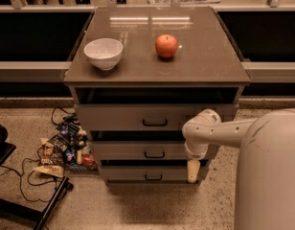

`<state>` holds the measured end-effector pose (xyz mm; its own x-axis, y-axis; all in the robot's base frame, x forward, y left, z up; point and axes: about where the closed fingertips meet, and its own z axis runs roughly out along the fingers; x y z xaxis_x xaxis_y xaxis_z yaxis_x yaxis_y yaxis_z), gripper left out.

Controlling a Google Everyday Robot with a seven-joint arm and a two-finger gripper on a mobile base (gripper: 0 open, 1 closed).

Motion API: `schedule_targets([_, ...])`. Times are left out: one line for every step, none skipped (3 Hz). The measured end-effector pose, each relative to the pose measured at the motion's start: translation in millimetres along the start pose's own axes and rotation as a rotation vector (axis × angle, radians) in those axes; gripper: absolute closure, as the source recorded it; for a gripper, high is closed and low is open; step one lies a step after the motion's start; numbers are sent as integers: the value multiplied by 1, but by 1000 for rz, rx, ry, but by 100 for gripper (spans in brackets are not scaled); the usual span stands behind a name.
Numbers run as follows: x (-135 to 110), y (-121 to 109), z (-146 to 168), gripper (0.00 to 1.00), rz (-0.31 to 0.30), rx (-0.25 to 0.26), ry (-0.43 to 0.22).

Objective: Open middle drawer

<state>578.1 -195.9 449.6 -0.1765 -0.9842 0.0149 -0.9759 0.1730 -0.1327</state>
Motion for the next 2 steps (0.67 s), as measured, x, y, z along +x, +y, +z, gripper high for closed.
schedule_targets([3, -5, 23, 27, 32, -27, -40])
schedule_targets([3, -6, 25, 49, 36, -32, -48])
